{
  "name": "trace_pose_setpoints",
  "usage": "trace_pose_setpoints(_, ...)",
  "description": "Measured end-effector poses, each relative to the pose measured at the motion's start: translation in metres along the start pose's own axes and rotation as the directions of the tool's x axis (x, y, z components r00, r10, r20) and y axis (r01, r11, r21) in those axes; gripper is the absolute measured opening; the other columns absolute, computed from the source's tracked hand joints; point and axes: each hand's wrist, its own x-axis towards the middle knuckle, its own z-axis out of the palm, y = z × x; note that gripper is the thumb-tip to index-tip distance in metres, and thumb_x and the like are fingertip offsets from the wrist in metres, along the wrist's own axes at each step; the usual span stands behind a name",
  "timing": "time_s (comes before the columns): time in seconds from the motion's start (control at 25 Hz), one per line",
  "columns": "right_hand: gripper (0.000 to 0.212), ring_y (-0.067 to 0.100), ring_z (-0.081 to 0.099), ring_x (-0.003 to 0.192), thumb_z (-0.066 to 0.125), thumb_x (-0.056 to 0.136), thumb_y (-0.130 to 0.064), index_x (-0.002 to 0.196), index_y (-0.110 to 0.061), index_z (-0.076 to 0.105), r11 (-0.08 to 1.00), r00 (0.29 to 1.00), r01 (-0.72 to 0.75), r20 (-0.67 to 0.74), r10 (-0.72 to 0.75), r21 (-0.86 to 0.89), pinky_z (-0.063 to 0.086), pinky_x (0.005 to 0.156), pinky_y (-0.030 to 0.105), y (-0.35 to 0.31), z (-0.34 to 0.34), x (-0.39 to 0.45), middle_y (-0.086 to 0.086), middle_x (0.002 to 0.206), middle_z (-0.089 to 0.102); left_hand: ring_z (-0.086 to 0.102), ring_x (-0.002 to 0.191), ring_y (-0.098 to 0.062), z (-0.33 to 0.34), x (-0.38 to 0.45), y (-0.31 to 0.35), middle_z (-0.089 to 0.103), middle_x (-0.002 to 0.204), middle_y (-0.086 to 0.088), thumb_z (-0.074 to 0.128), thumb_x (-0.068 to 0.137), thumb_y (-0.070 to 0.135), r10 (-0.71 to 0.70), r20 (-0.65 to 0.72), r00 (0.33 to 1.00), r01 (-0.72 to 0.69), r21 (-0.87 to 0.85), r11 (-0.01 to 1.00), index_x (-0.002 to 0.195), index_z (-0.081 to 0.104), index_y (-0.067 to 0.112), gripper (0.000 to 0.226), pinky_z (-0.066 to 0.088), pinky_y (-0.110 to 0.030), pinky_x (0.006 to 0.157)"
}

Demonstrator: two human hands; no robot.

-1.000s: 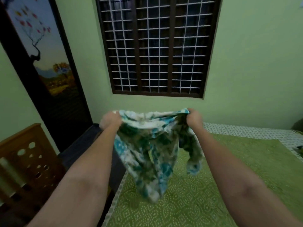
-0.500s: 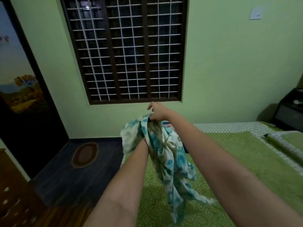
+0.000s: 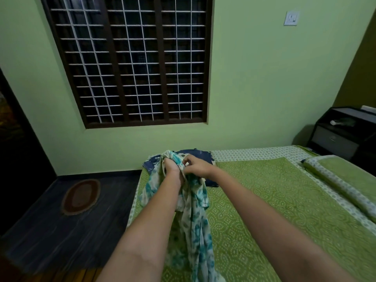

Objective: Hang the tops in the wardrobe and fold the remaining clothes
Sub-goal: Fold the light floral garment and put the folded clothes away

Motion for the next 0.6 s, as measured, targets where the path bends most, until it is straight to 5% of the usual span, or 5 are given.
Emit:
trace_pose_setpoints(0.12,0.048,0.029,0.057,0.102,0.056,0.085,-0.009,0.13,-0.011,0.04,0.956,0.998,0.051,0.042,-0.041,-0.289,0.048,0.08,0.036,-0.004,-0.001,0.003,0.014,0.112,0.056,0.054,0.115,-0.03,-0.002,0.001,0.0,0.057,0.12,-0.013,0.022,0.099,0.033,0.019,0.012,1.0,-0.019,-0.025,1.0,0.123,0.057,0.007,0.051,0.042,-0.036,0.092)
trace_pose_setpoints(0.28,0.023,0.031,0.056,0.094,0.038,0.093,-0.011,0.099,-0.005,0.059,0.723,0.91,-0.09,-0.351,-0.219,-0.685,0.037,0.068,0.033,-0.016,-0.004,0.008,0.016,0.098,0.062,0.055,0.108,-0.031,-0.006,0.017,0.002,0.058,0.124,-0.015,0.026,0.094,0.035,0.056,0.057,0.997,-0.06,0.057,0.997,0.112,0.063,0.012,0.047,0.043,-0.036,0.095)
trace_pose_setpoints(0.4,0.028,0.026,0.048,0.079,0.034,0.095,-0.011,0.07,-0.008,0.047,0.965,0.868,-0.196,-0.489,0.087,-0.176,0.034,0.068,0.03,-0.022,-0.016,0.022,0.014,0.081,0.053,0.059,0.099,-0.03,-0.021,0.02,0.008,0.059,0.125,-0.017,0.02,0.098,0.052,0.029,0.081,0.996,-0.049,0.261,0.964,0.105,0.066,0.012,0.062,0.046,-0.032,0.083)
trace_pose_setpoints(0.52,0.019,0.022,0.044,0.075,0.04,0.091,-0.008,0.073,-0.008,0.046,0.781,0.845,-0.229,-0.279,0.456,0.581,0.032,0.067,0.032,-0.008,-0.019,0.036,0.013,0.077,0.046,0.063,0.101,-0.035,-0.04,0.024,0.007,0.067,0.114,-0.018,0.017,0.076,0.087,-0.229,0.226,0.947,0.11,0.443,0.89,0.11,0.07,0.015,0.096,0.052,-0.042,0.081)
trace_pose_setpoints(0.6,0.015,0.021,0.046,0.067,0.048,0.09,-0.009,0.086,0.0,0.06,0.824,0.882,-0.261,-0.222,0.415,0.503,0.035,0.06,0.032,0.006,-0.015,0.04,0.013,0.076,0.049,0.065,0.099,-0.036,-0.054,0.028,0.004,0.069,0.11,-0.02,0.032,0.076,0.085,-0.406,0.181,0.896,0.179,0.69,0.702,0.112,0.07,0.012,0.09,0.056,-0.045,0.078)
